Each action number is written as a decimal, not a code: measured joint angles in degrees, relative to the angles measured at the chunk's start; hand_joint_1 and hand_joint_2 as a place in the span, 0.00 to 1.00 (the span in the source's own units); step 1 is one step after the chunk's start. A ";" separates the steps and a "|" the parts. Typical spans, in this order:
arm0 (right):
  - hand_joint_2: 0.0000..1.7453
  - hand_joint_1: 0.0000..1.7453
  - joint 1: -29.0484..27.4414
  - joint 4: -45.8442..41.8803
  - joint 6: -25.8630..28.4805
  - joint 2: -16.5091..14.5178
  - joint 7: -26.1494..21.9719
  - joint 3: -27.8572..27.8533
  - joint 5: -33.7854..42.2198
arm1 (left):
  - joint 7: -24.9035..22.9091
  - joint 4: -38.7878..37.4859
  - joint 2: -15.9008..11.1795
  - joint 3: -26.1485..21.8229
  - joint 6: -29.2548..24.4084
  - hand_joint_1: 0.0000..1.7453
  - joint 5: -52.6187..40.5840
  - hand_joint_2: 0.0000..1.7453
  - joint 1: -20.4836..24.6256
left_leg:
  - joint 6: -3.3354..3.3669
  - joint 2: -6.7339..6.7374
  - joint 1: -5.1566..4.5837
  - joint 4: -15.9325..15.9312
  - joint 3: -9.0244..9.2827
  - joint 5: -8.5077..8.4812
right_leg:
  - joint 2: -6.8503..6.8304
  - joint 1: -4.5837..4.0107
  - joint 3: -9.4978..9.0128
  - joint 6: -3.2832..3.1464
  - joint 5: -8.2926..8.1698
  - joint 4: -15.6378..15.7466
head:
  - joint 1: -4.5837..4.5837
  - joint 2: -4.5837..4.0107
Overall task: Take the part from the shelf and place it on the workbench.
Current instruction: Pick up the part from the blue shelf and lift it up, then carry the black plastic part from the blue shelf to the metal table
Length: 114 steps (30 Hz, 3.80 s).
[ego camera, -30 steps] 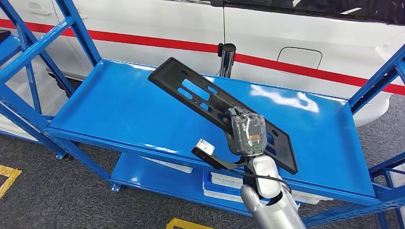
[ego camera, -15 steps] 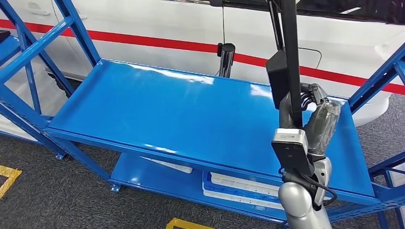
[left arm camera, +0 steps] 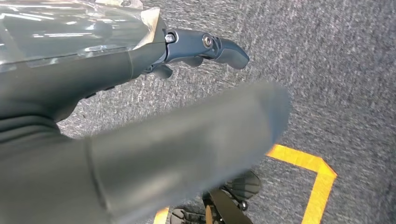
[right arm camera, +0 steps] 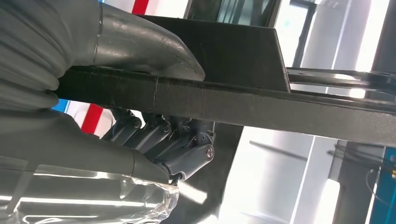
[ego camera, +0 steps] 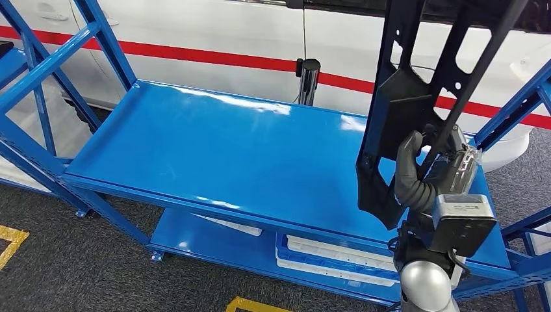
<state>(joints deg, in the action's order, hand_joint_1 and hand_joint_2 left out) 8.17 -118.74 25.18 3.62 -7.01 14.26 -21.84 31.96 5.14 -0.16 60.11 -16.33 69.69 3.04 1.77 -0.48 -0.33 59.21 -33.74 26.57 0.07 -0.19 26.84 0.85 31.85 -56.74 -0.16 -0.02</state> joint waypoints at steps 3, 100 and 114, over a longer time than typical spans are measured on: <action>1.00 1.00 -0.97 -1.43 -2.88 0.63 -0.91 0.26 5.26 | 0.66 0.02 -0.22 0.21 1.22 0.00 0.27 1.00 0.00 | 0.00 -0.01 0.00 0.00 0.01 0.00 | 0.00 0.00 -0.01 0.00 0.00 0.00 | 0.00 0.00; 1.00 1.00 -4.58 1.36 -5.50 9.29 -17.29 21.03 26.10 | -0.64 -0.16 -0.05 0.74 -2.67 0.00 10.20 1.00 -1.09 | 1.09 0.46 -0.17 -3.93 6.62 2.52 | -0.34 0.29 8.16 0.03 -8.52 -0.62 | -0.07 0.00; 1.00 1.00 -4.13 5.19 -4.16 9.93 -17.57 22.91 21.83 | -0.58 -0.15 -0.28 0.76 -2.38 0.00 10.45 1.00 -1.18 | -0.49 1.20 0.05 -2.53 -4.37 -7.14 | -0.06 1.30 -2.89 0.42 0.98 1.83 | 0.63 0.00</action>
<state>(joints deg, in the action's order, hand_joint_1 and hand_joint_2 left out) 4.04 -113.55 21.02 13.55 -24.58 37.17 -0.01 31.38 4.98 -0.44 60.87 -18.71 80.14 1.87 1.28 0.72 -0.28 56.68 -38.11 19.43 0.01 1.11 23.96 1.26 32.83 -54.91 0.47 -0.02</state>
